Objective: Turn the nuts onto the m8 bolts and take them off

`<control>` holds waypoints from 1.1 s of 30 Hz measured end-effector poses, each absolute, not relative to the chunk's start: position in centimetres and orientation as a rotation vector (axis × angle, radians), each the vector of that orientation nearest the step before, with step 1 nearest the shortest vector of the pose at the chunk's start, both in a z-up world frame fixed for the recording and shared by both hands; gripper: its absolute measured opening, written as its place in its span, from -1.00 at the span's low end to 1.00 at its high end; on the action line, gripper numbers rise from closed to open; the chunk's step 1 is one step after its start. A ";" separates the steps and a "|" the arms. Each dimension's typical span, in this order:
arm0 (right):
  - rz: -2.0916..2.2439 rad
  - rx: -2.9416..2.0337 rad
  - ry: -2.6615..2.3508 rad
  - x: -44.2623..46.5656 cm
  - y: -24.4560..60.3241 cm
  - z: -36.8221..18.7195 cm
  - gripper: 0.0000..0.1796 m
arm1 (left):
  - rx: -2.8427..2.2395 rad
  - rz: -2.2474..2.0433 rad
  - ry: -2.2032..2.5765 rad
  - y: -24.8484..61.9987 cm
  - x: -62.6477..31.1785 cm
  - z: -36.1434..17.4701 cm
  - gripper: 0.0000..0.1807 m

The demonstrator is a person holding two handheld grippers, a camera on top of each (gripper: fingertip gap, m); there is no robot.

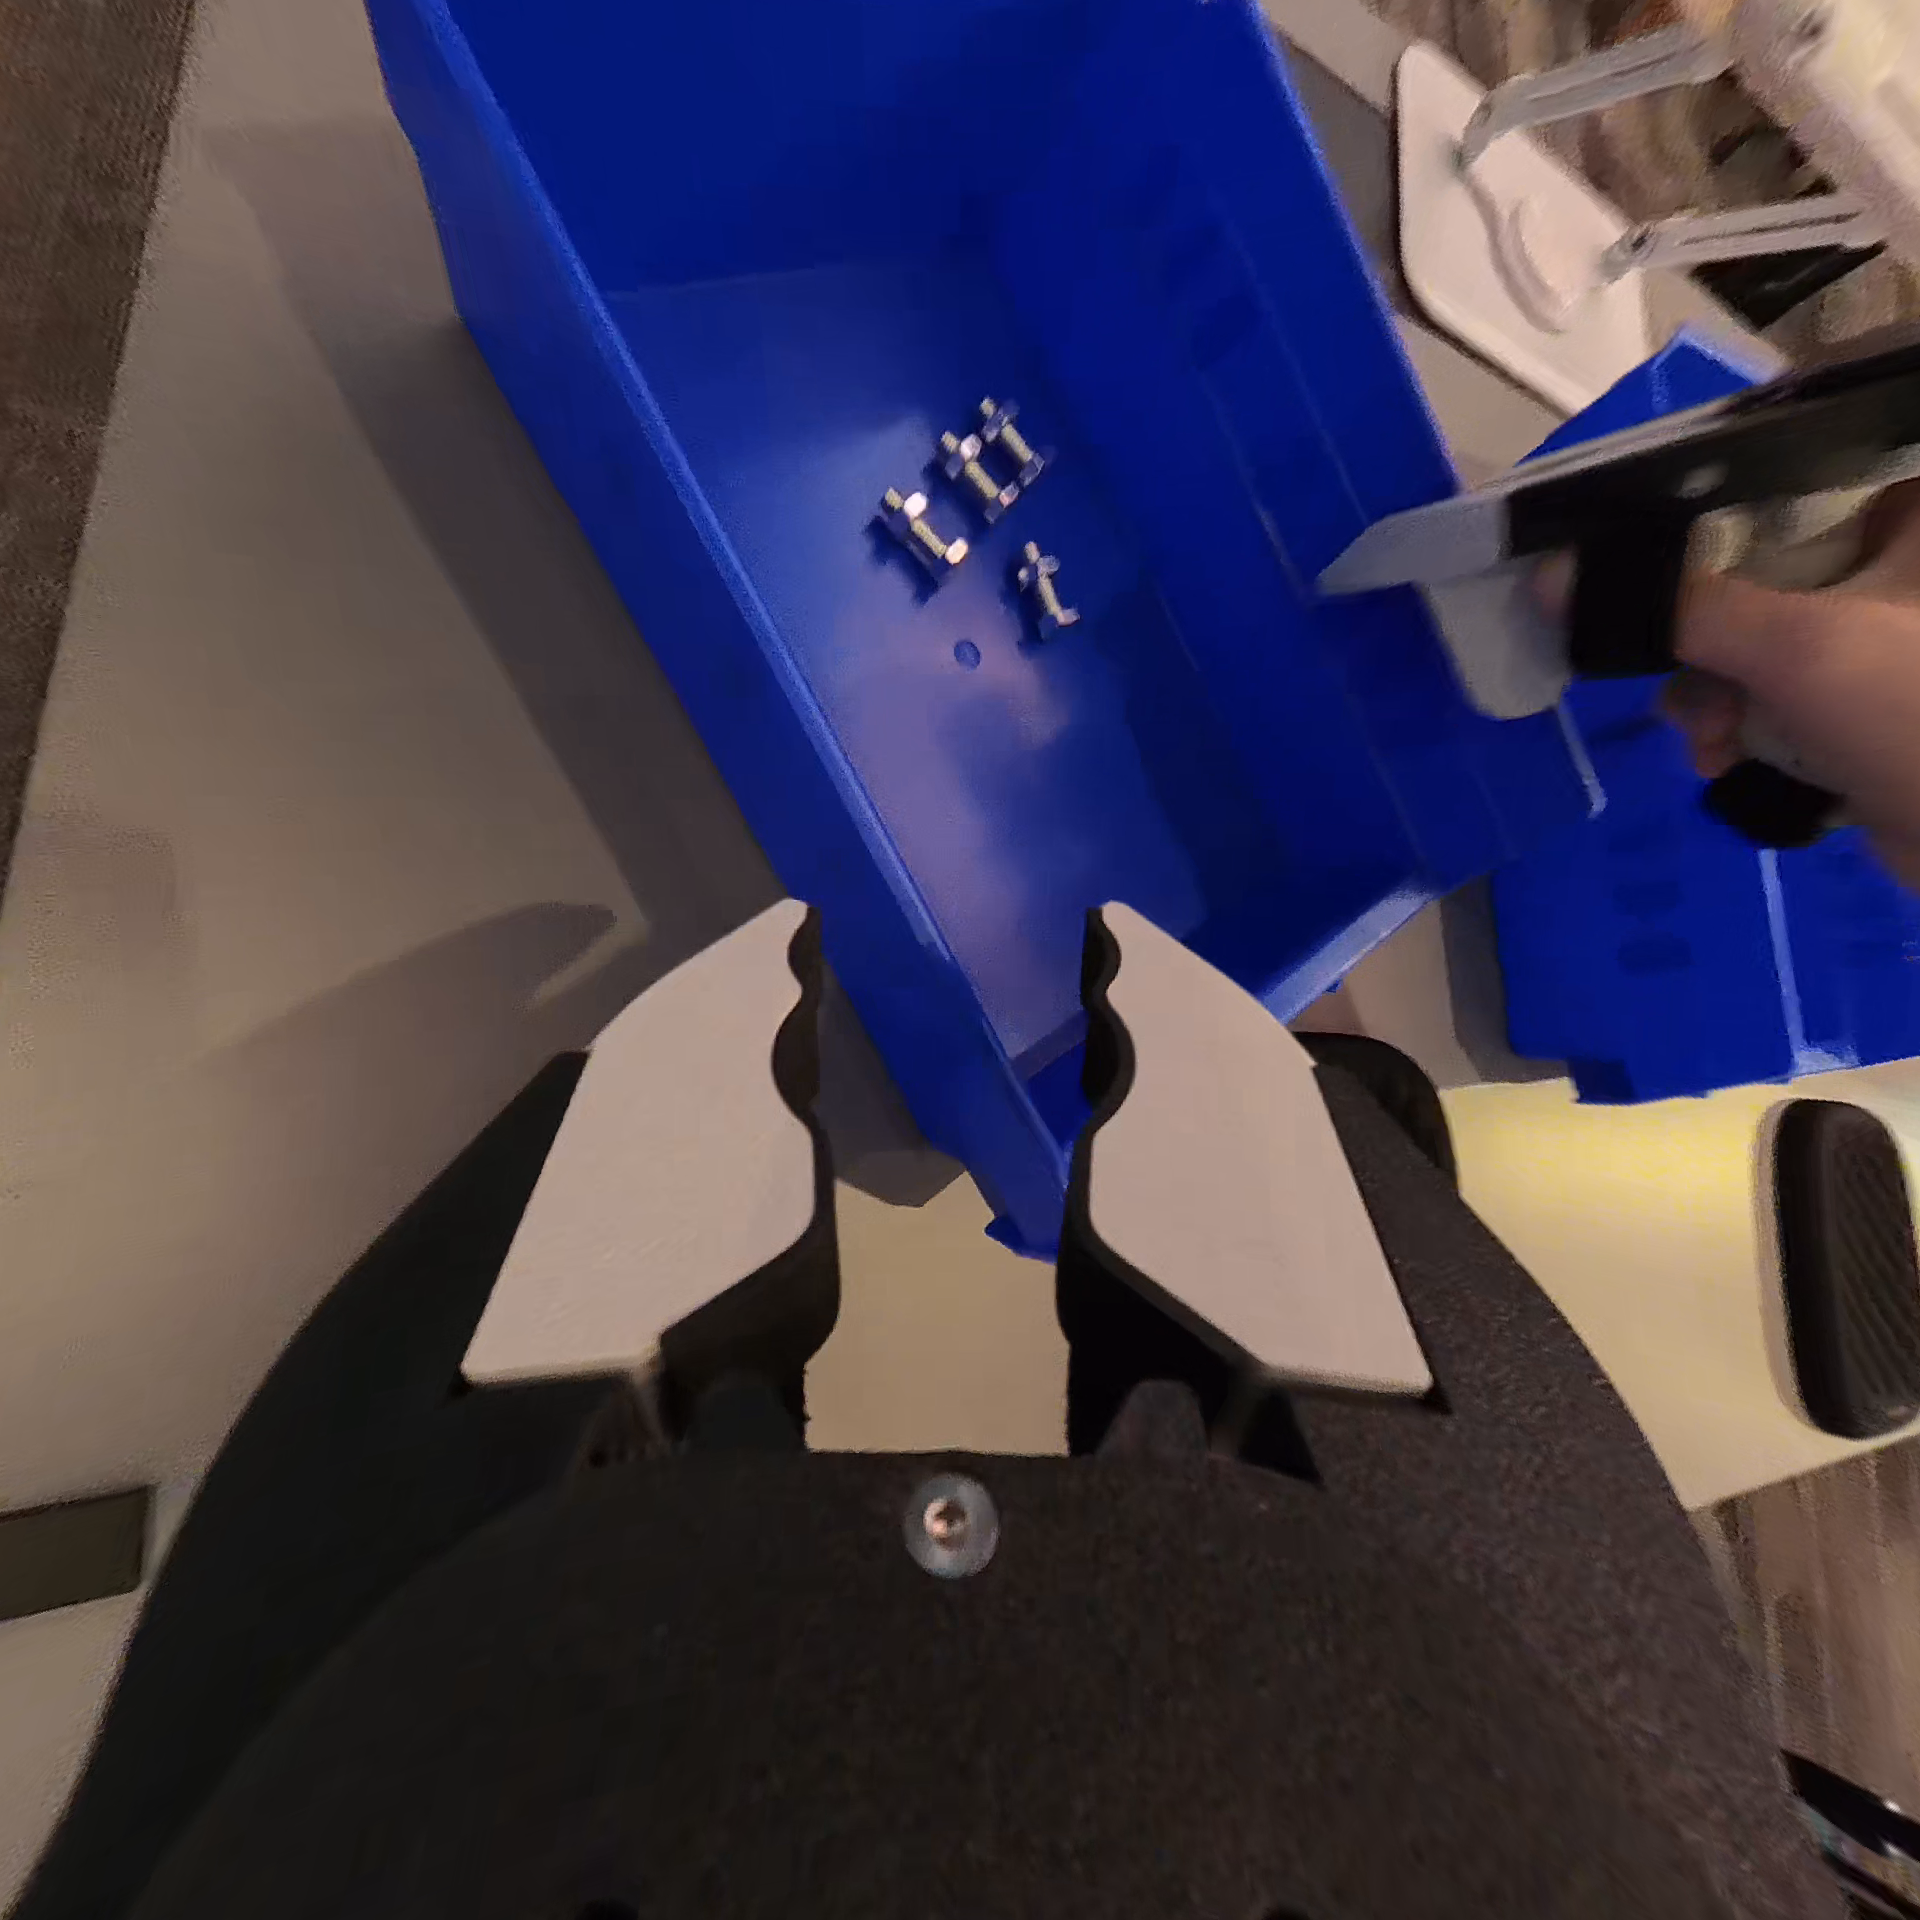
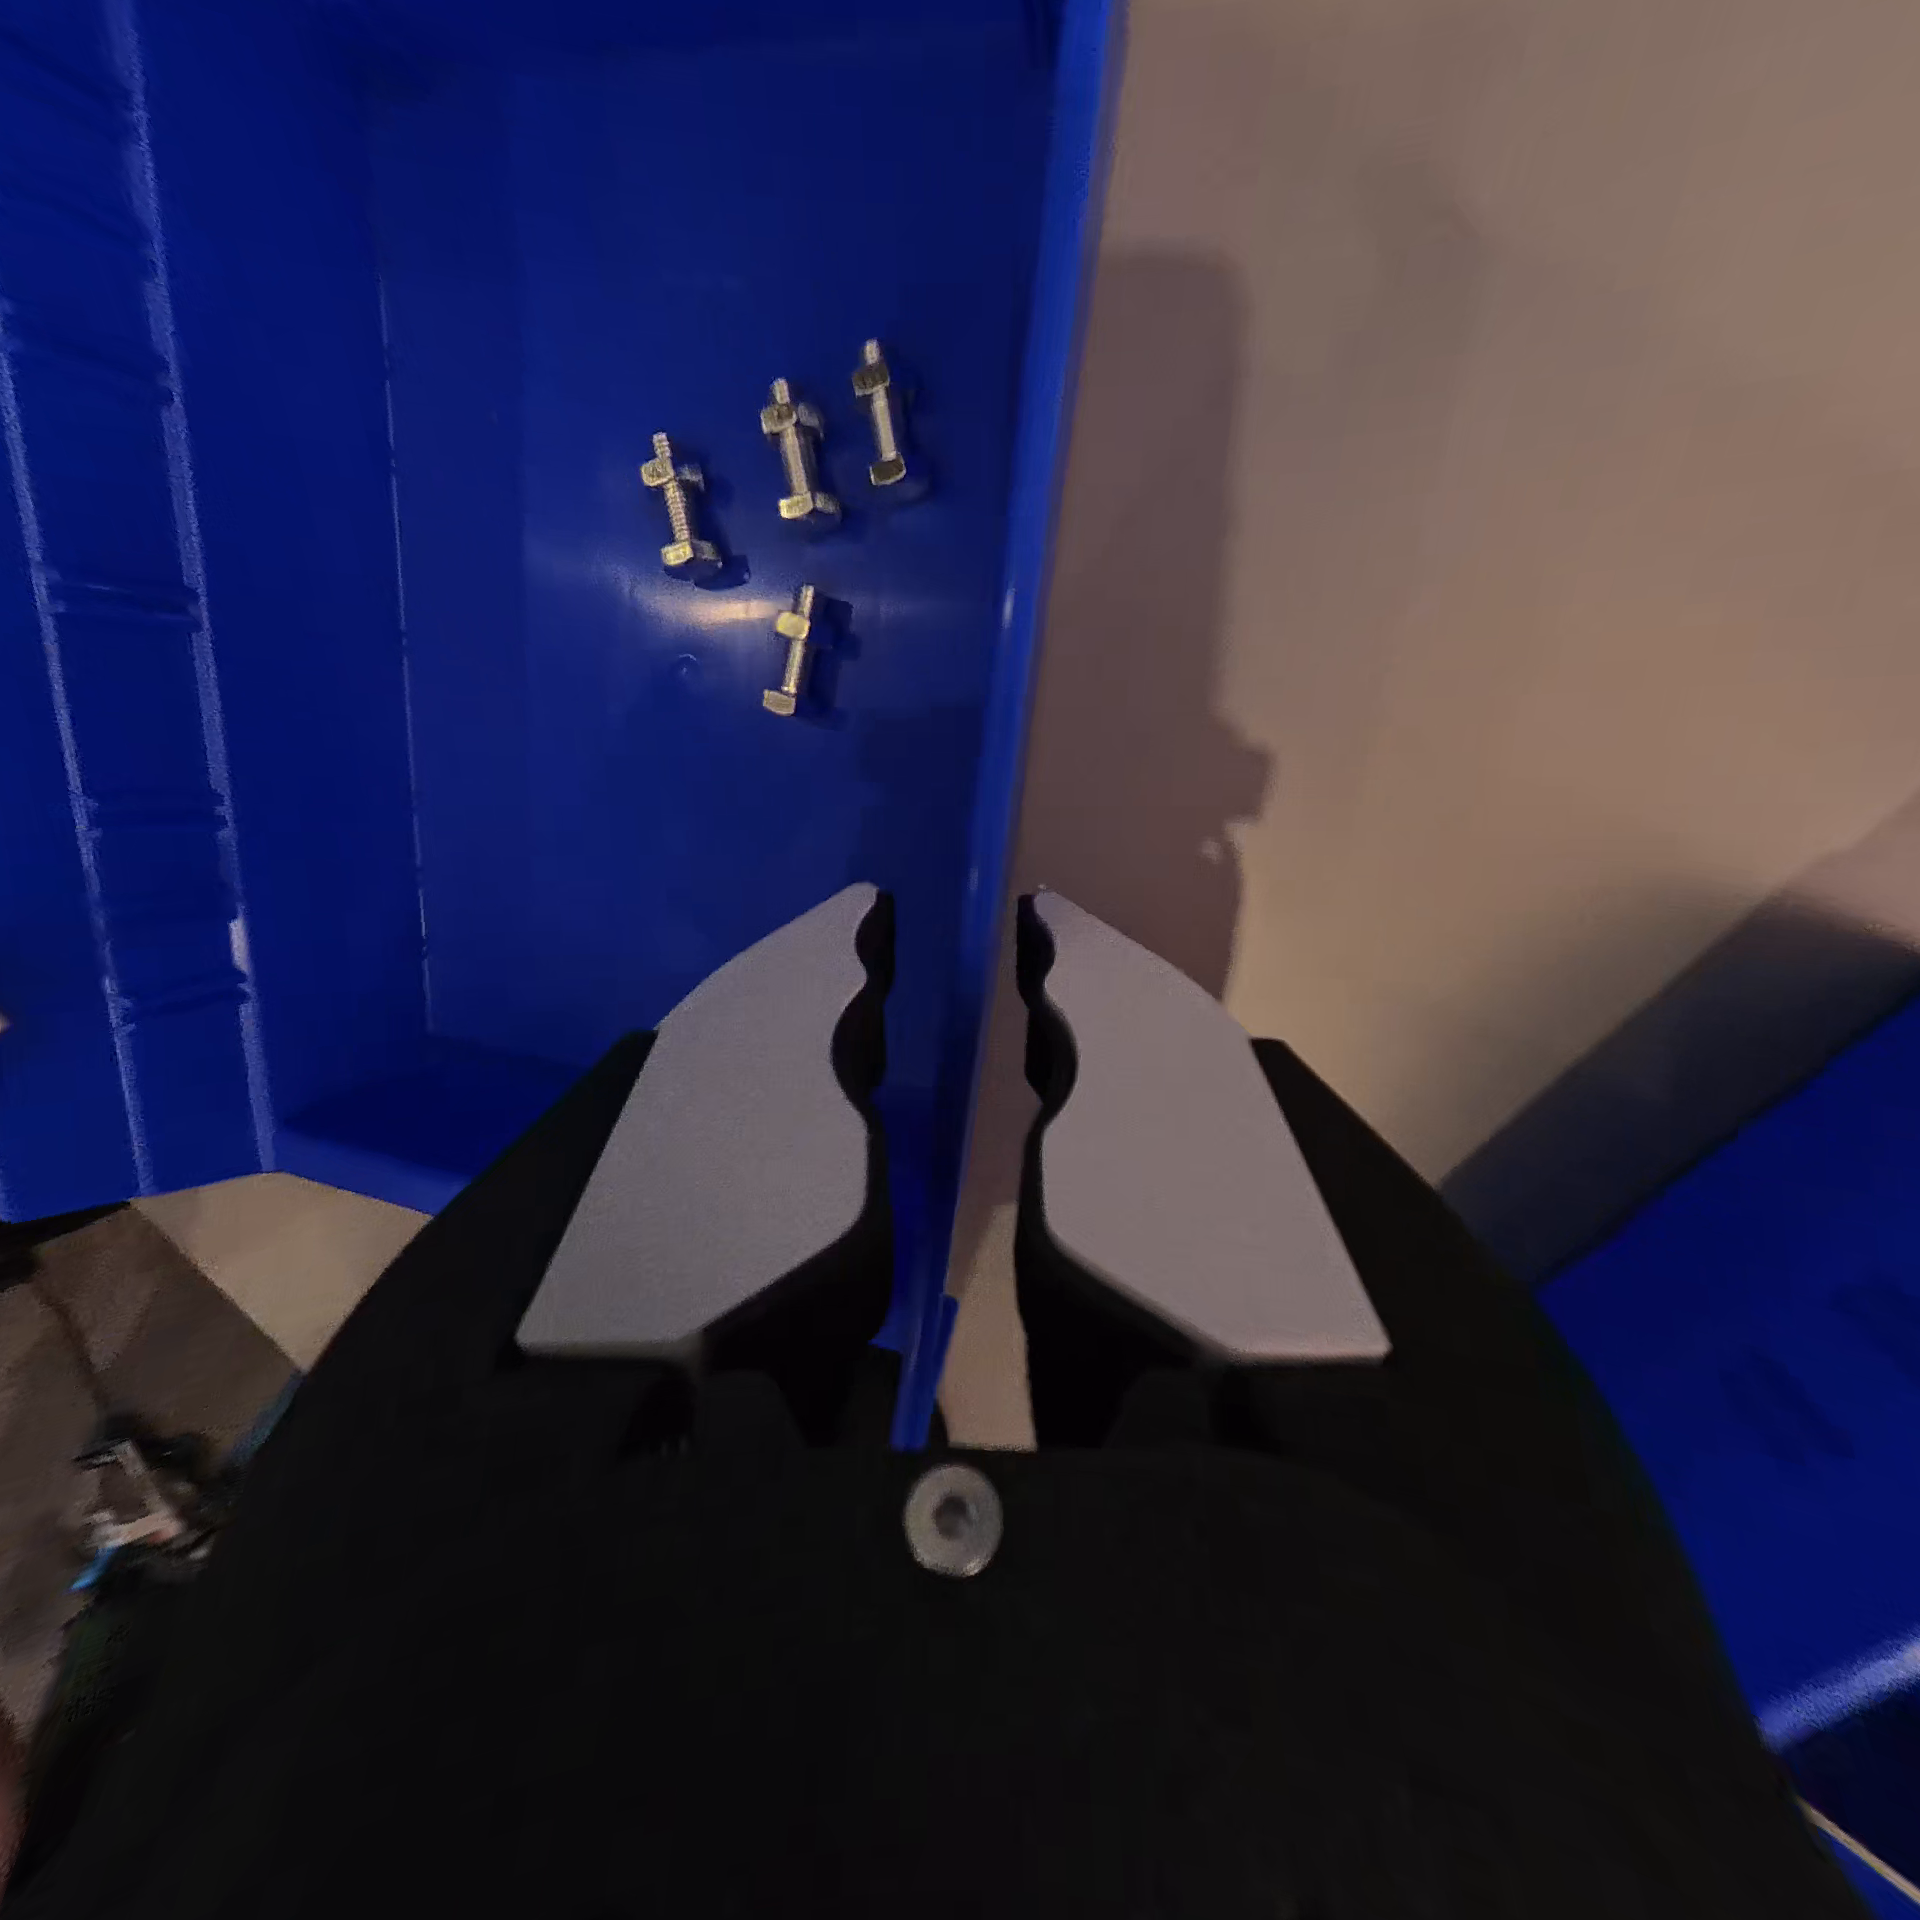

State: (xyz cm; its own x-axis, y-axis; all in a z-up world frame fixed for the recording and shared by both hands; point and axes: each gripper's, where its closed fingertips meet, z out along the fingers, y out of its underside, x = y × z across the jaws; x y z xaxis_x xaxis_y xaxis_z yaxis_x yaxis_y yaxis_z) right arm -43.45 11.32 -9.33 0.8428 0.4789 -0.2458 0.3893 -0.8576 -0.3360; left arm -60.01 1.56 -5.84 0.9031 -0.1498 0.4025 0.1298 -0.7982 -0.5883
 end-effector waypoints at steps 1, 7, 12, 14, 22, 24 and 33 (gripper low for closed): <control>0.428 -2.729 -0.686 -43.2 11.5 -8.7 -0.72 | -2.462 -0.533 0.019 1.8 -60.0 -6.6 -0.46; 0.394 -2.571 -0.793 -41.5 11.5 -3.6 -0.64 | -2.634 -0.326 0.085 3.3 -60.7 -8.8 -0.67; 0.400 -2.415 -0.897 -36.9 9.1 0.4 -0.67 | -2.778 -0.032 0.205 4.1 -65.3 -9.4 -0.90; 0.405 -2.362 -0.927 -34.3 7.4 1.6 -0.71 | -2.818 -0.129 0.176 4.4 -65.9 -9.4 -0.93; 0.220 -2.376 -0.829 -17.8 1.9 0.5 -0.69 | -2.863 -0.124 0.237 6.6 -70.0 -9.3 -0.93; 0.184 -2.400 -0.746 -13.4 0.9 -0.5 -0.67 | -2.859 -0.118 0.238 6.9 -70.7 -9.3 -0.92; 0.283 -2.504 -0.392 -2.2 -2.9 -4.0 -0.65 | -2.840 -0.118 0.209 7.7 -72.3 -9.3 -0.92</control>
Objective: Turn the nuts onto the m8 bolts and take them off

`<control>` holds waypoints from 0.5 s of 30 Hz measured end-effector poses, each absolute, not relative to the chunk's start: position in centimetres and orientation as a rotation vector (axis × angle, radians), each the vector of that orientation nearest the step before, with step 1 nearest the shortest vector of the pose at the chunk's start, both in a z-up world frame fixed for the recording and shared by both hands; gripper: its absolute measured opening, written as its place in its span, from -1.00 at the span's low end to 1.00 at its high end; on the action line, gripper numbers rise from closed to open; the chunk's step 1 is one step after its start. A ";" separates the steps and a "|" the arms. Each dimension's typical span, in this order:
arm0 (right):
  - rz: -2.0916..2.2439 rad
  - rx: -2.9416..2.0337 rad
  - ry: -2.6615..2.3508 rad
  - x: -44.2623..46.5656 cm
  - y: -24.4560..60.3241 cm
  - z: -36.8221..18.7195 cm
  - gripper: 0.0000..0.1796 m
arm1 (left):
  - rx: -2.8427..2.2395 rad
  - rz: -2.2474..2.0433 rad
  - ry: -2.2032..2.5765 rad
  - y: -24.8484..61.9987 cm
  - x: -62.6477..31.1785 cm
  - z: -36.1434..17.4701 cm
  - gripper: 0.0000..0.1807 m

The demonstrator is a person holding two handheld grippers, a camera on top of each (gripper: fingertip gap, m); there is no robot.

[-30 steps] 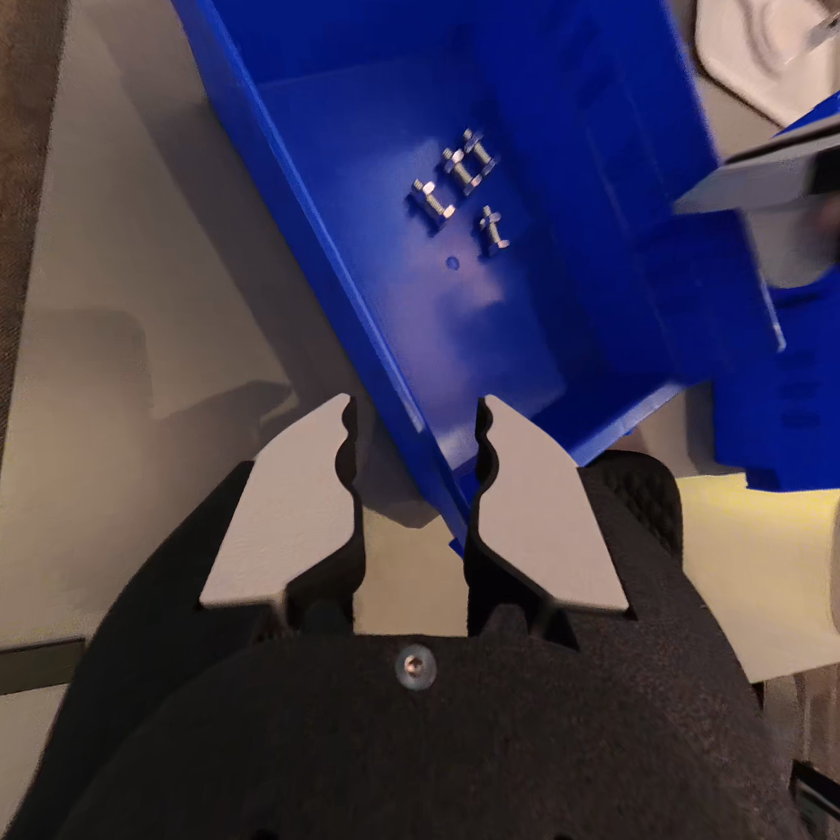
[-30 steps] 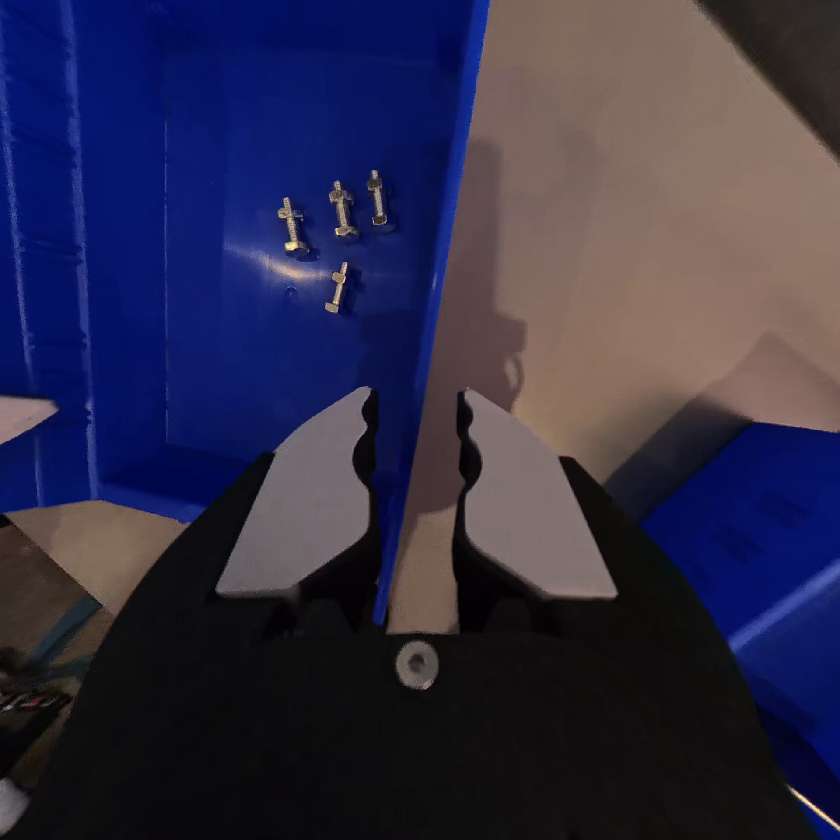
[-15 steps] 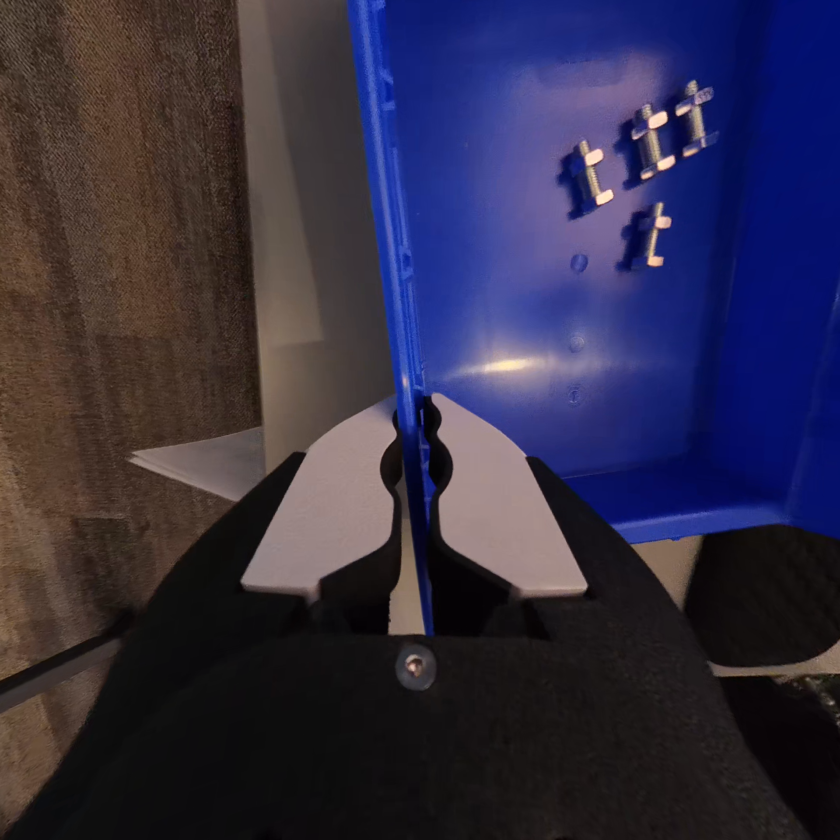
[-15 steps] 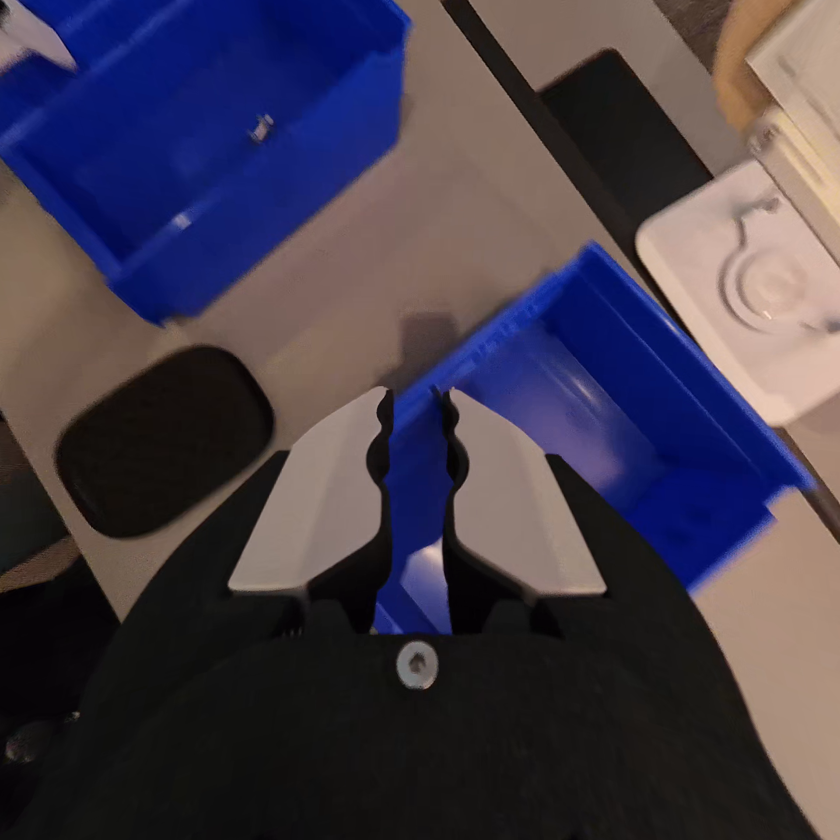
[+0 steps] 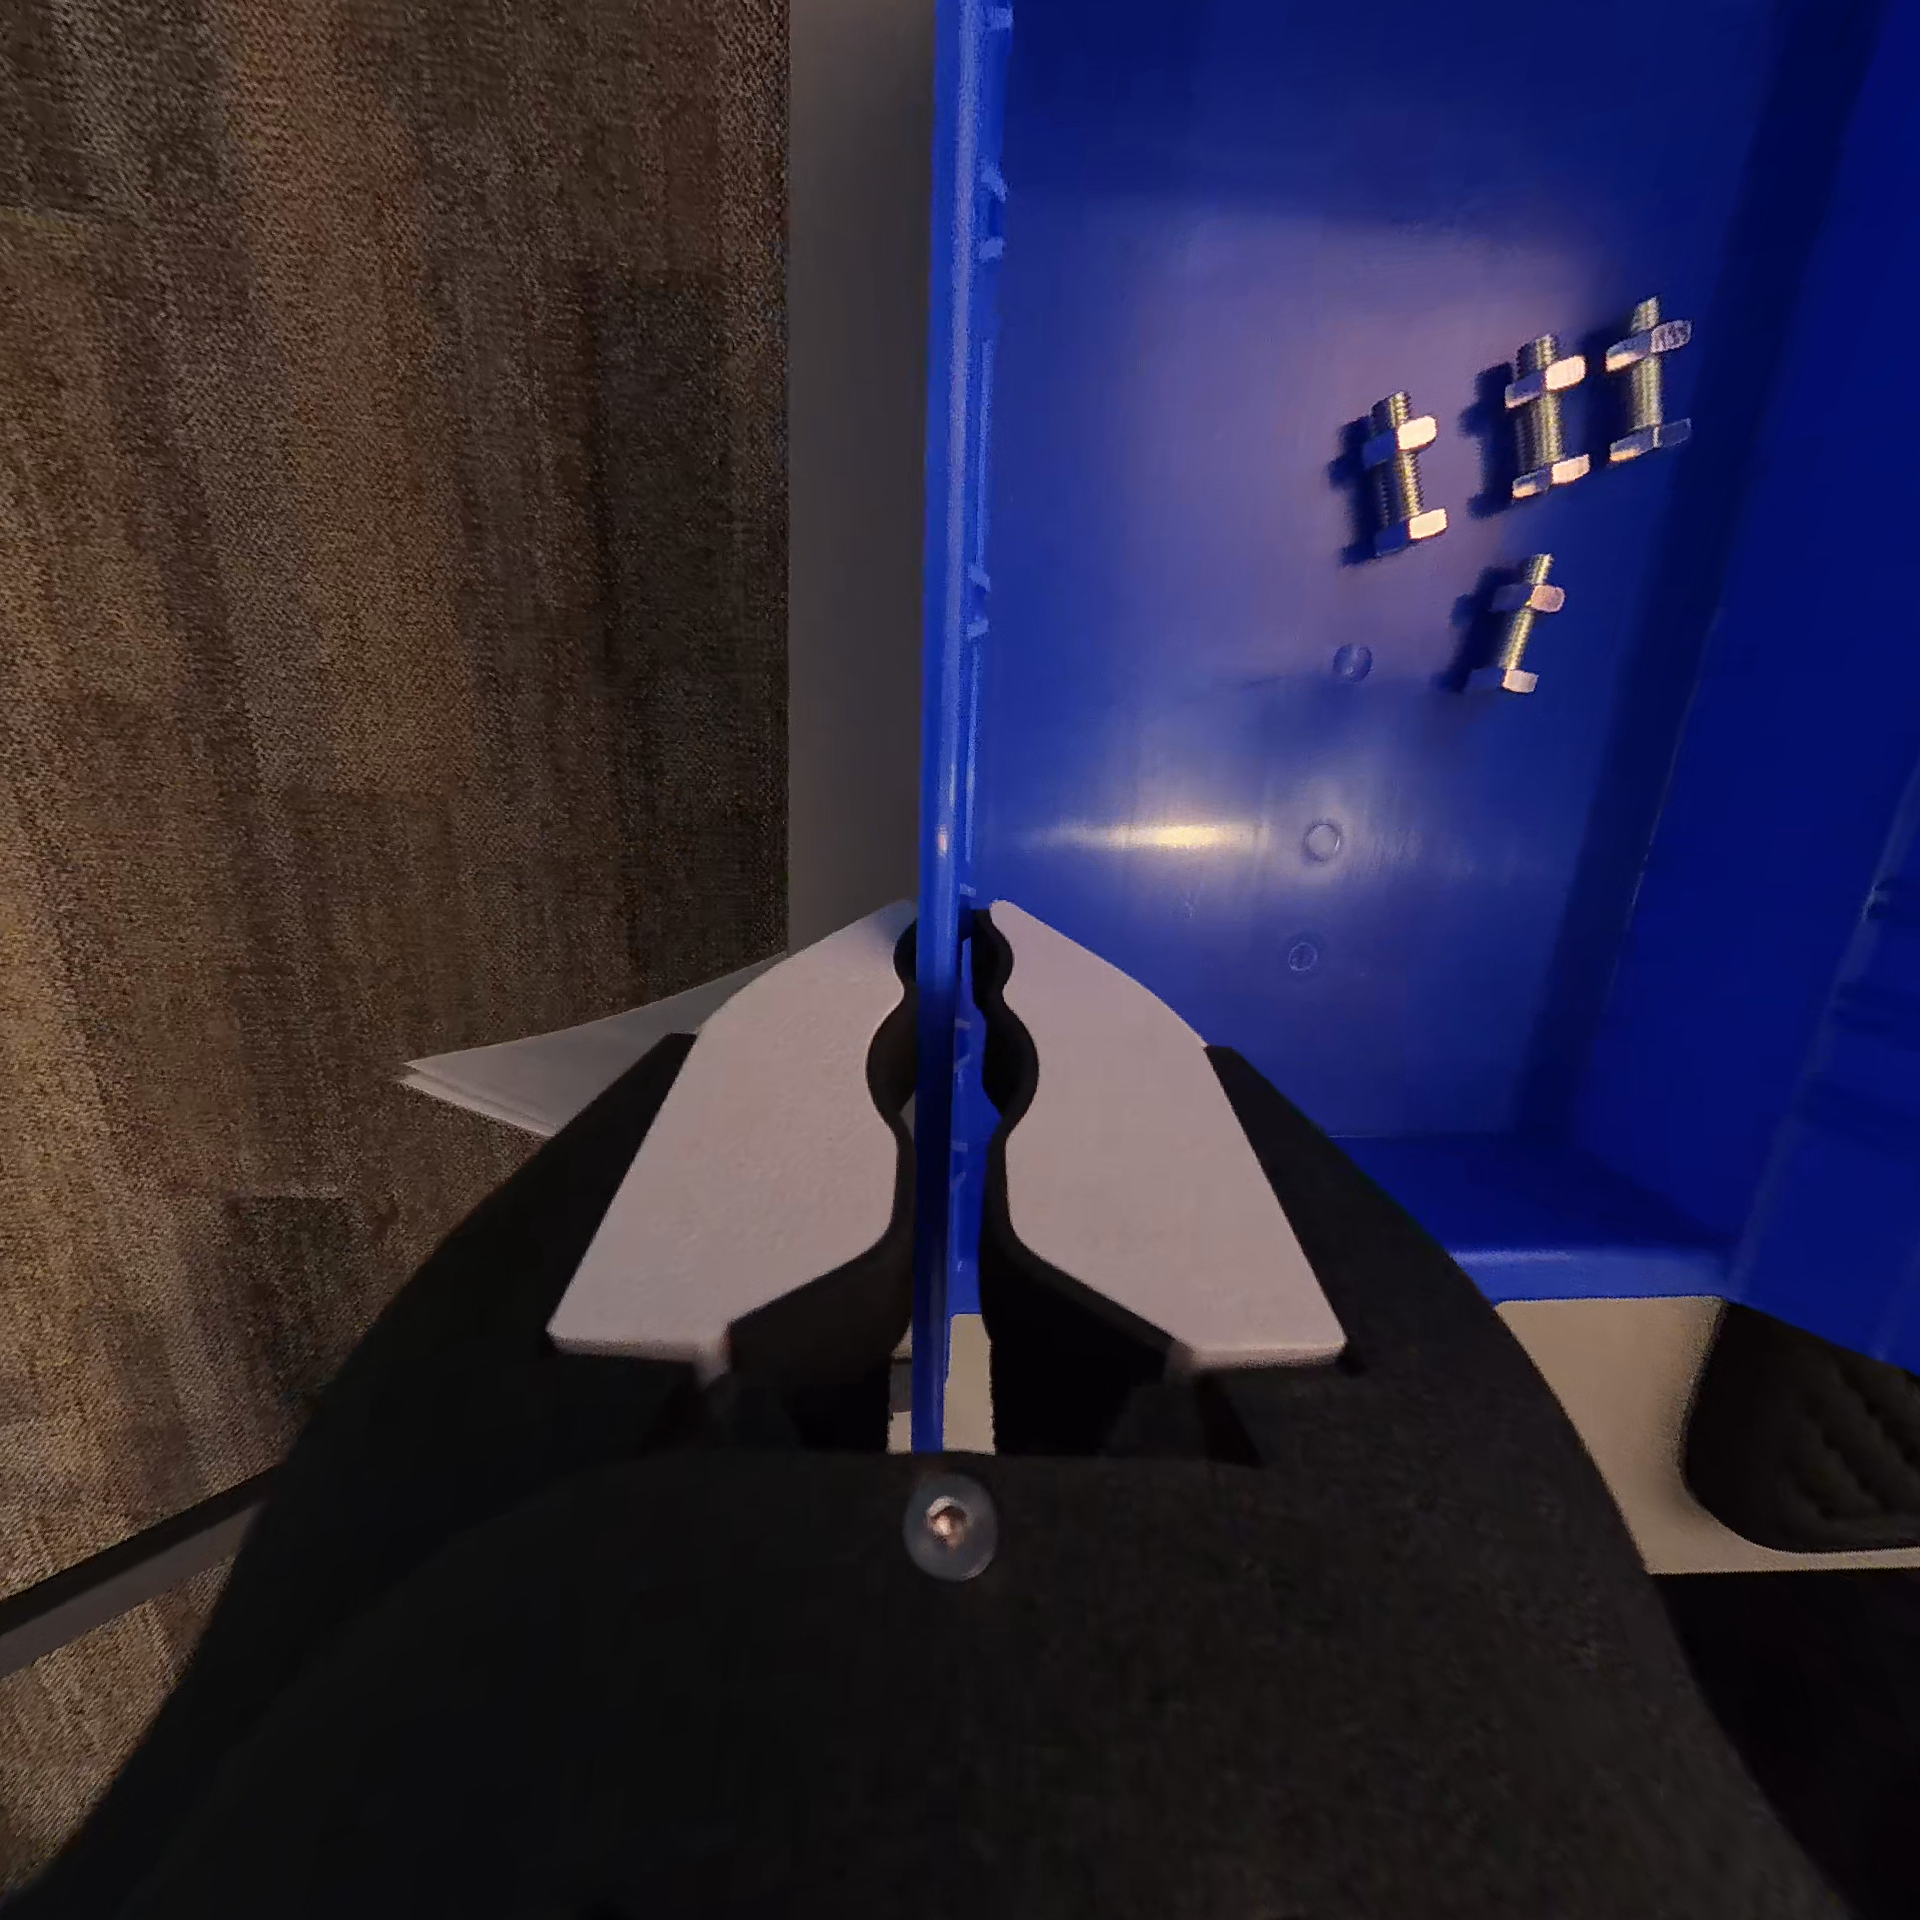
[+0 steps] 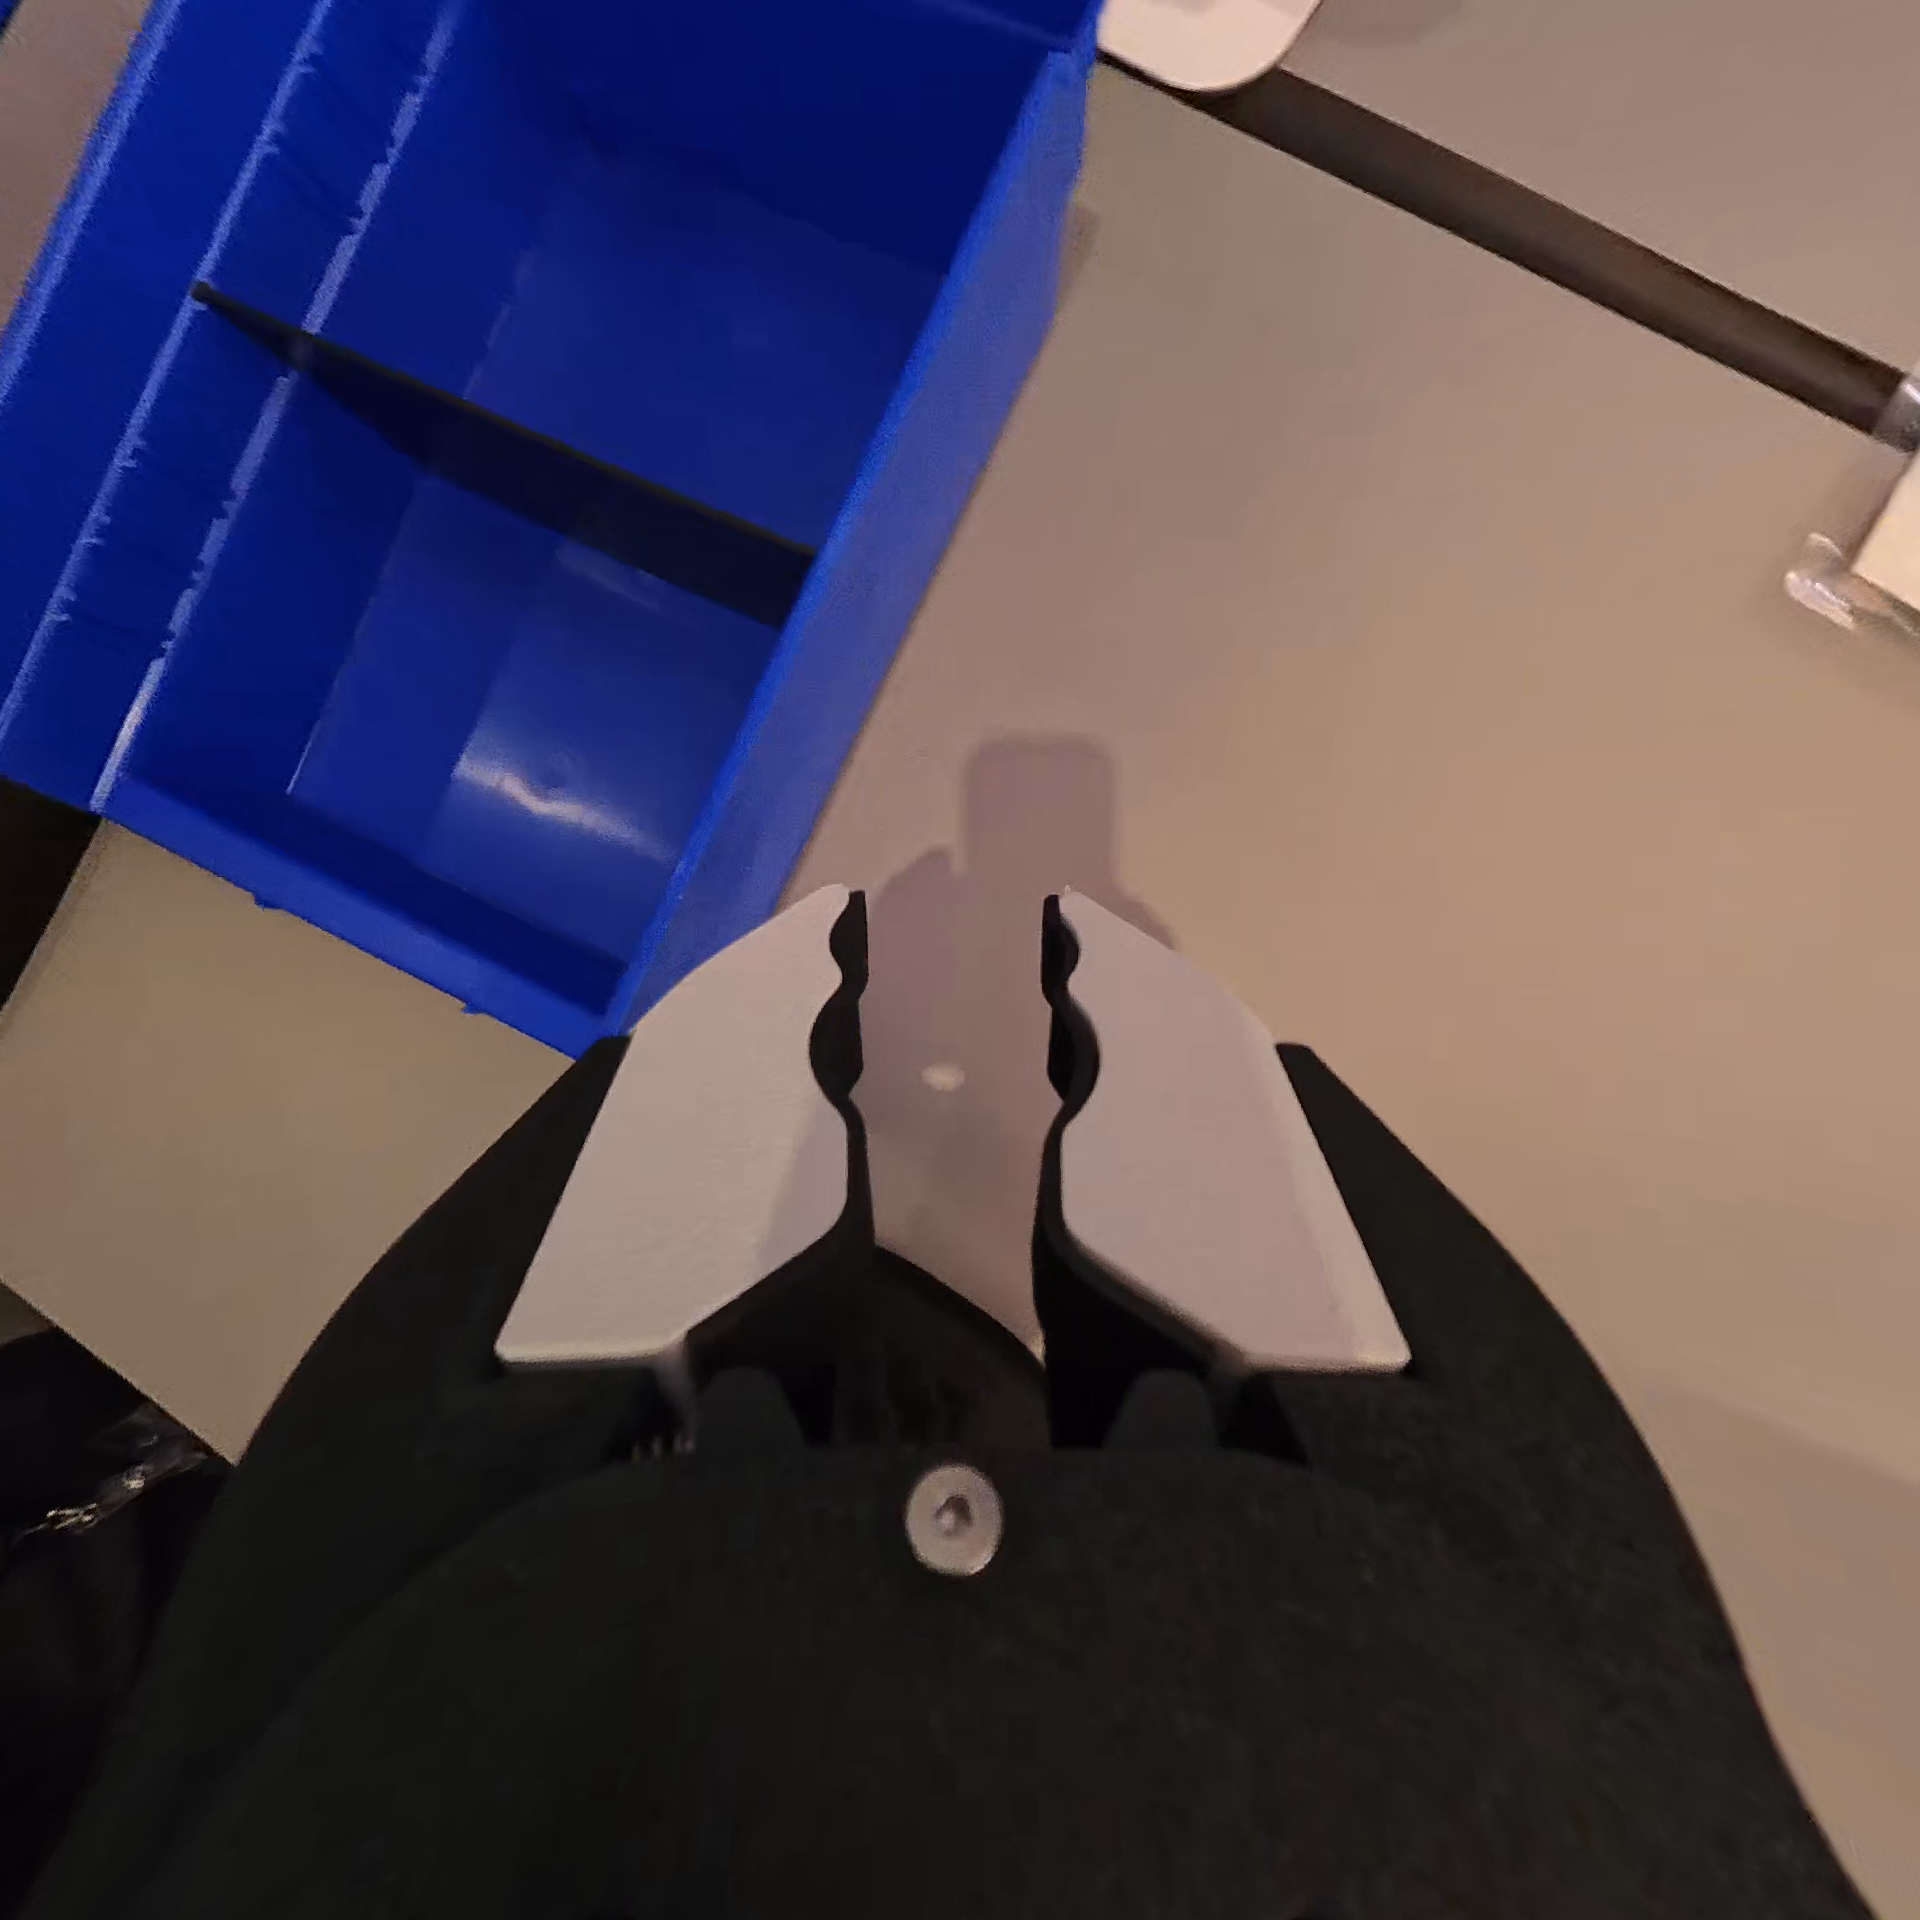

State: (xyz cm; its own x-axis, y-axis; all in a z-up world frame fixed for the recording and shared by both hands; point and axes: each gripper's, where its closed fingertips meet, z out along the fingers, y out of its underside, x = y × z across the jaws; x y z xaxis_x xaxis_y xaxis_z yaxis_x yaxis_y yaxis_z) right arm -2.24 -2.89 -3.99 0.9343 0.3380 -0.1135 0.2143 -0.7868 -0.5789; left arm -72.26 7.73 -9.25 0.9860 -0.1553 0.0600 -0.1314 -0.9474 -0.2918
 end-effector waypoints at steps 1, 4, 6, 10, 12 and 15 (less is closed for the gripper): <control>0.291 -2.501 -0.373 -1.9 -3.0 -4.1 -0.65 | -2.842 -0.115 0.213 7.8 -72.3 -9.3 -0.92; 0.337 -2.481 -0.340 -2.1 -3.0 -4.0 -0.63 | -2.839 -0.096 0.208 7.9 -72.5 -9.2 -0.91; 0.337 -2.474 -0.334 -2.7 -2.8 -3.8 -0.58 | -2.829 -0.088 0.209 8.0 -72.5 -9.2 -0.90; 0.283 -2.497 -0.355 -4.5 -1.8 -4.1 -0.44 | -2.730 -0.054 0.242 8.8 -72.6 -8.3 -0.86; 0.245 -2.533 -0.366 -5.5 -1.1 -4.7 -0.39 | -2.653 -0.042 0.233 9.4 -72.7 -7.0 -0.79; 0.253 -2.588 -0.363 -7.2 0.0 -6.1 -0.38 | -2.572 -0.030 0.221 9.8 -73.0 -5.1 -0.66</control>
